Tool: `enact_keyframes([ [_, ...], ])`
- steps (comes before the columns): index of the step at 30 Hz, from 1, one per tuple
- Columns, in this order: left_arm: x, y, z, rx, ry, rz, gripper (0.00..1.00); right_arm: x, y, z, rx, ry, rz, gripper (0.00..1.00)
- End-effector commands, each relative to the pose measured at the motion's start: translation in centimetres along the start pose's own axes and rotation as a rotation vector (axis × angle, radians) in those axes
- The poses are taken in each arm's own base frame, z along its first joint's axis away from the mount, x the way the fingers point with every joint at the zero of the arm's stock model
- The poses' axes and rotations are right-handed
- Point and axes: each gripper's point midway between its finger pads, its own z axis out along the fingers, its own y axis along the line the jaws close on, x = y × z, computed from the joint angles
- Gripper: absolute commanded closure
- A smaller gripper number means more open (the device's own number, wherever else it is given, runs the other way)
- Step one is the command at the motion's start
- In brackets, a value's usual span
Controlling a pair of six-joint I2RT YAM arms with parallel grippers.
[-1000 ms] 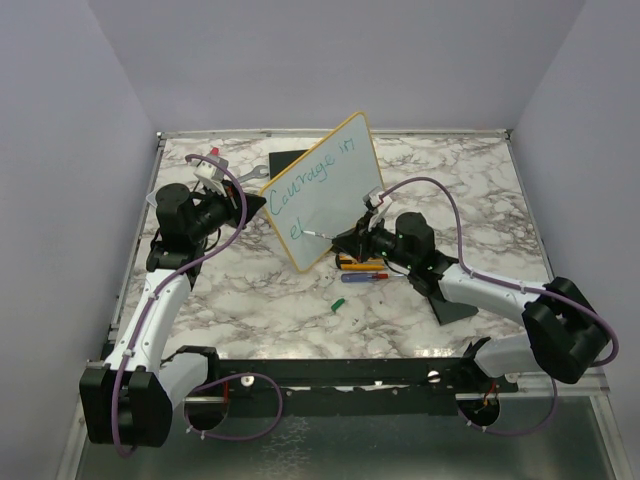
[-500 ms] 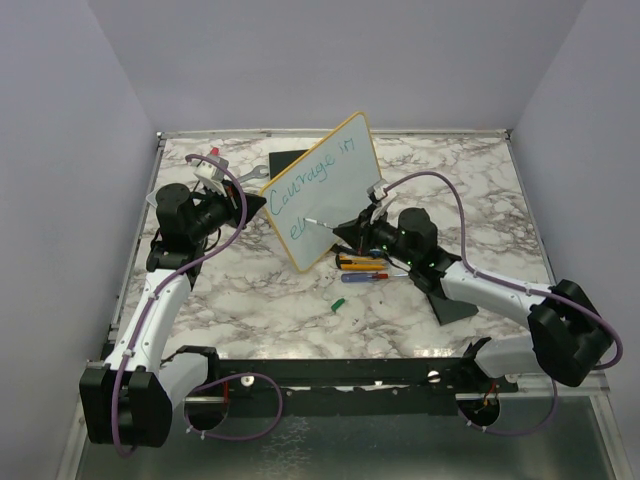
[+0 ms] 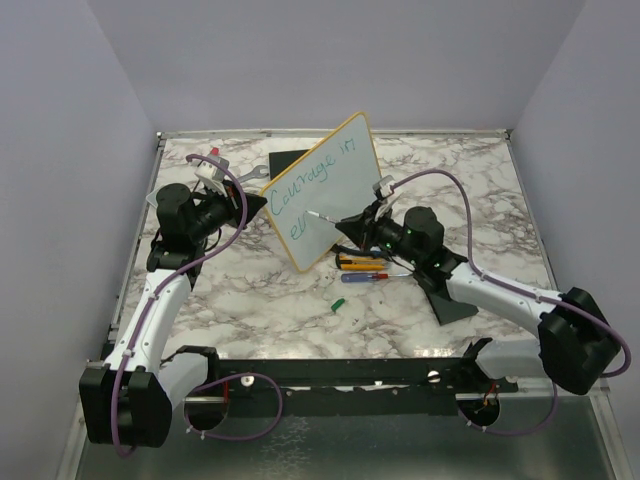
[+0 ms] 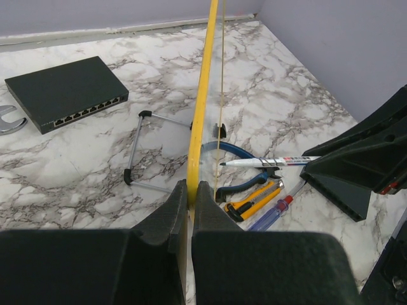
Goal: Write a sentence on the whiteboard
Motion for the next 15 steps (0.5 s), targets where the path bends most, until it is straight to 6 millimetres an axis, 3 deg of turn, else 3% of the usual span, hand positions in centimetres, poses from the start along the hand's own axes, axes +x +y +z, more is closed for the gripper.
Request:
enact_keyframes([
  [1, -0.4, -0.5, -0.1, 0.017, -0.015, 0.025, 1.00, -0.7, -0.5, -1.6, 0.040, -0.018, -0.014, 0.99],
  [11, -0.3, -0.4, -0.1, 0.016, -0.014, 0.023, 1.00, 1.5, -1.0, -1.1, 0.051, 0.040, 0.000, 0.99],
  [15, -0.3, -0.4, -0.1, 0.015, -0.013, 0.023, 1.00, 1.4, -0.8, -0.9, 0.037, 0.035, 0.000, 1.00],
])
